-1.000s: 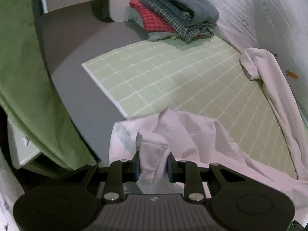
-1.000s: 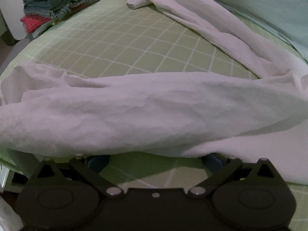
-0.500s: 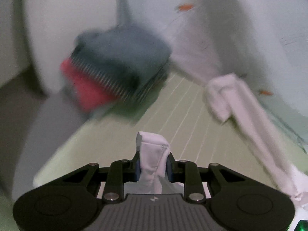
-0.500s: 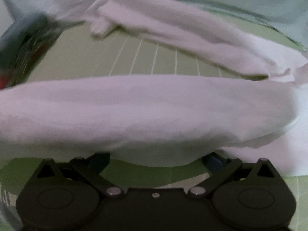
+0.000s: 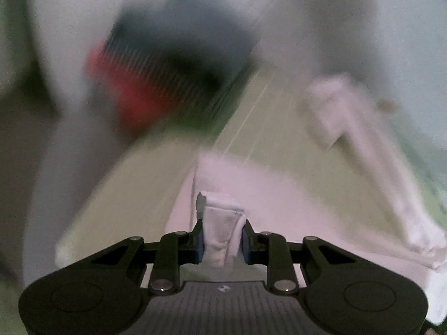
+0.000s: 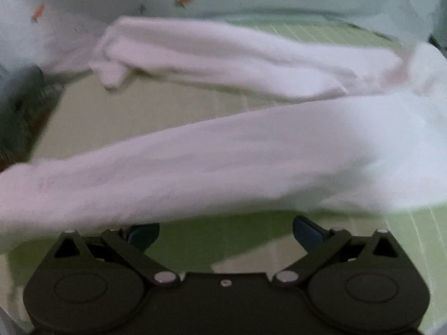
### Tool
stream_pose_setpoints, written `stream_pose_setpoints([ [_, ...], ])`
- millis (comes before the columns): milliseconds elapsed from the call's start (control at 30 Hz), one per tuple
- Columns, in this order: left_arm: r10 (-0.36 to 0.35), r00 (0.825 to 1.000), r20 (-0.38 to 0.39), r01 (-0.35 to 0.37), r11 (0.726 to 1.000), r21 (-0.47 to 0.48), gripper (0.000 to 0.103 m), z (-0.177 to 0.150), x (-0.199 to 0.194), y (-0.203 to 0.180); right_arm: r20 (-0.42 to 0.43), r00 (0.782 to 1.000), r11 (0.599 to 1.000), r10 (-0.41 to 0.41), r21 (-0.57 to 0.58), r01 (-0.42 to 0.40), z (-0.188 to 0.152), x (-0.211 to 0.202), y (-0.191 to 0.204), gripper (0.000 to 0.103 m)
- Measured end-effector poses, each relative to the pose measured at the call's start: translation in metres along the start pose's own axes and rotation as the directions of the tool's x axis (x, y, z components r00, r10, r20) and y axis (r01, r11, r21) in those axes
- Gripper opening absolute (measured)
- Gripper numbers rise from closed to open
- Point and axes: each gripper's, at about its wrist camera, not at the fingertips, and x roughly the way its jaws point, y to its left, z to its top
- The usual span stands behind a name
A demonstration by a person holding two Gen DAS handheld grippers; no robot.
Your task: Fold clothes
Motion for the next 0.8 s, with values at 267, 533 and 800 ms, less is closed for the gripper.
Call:
stream_pose_setpoints([
  [267, 0.078, 0.984, -0.160, -0.077, 0.997, 0.013, 0.036, -0.040, 0.035, 0.019, -0.068, 0.992, 0.990, -0.106, 0.089, 0.112, -0.014, -0.006, -0.036, 0.103],
  [533, 0.025, 0.979, -0.202, -0.031, 0.999, -0.026, 0.072, -0.036, 0.047, 0.027, -0.062, 0.997, 0.965, -0.046, 0.255, 0.061, -0.017, -0.014, -0.057, 0.103],
  [800, -0.008, 0.990, -0.140, -0.001, 0.998, -0.058, 0.031, -0.027, 0.047, 0.027, -0.058, 0.997, 0.945, -0.053, 0.321, 0.069, -0.026, -0.017, -0.057, 0.103],
])
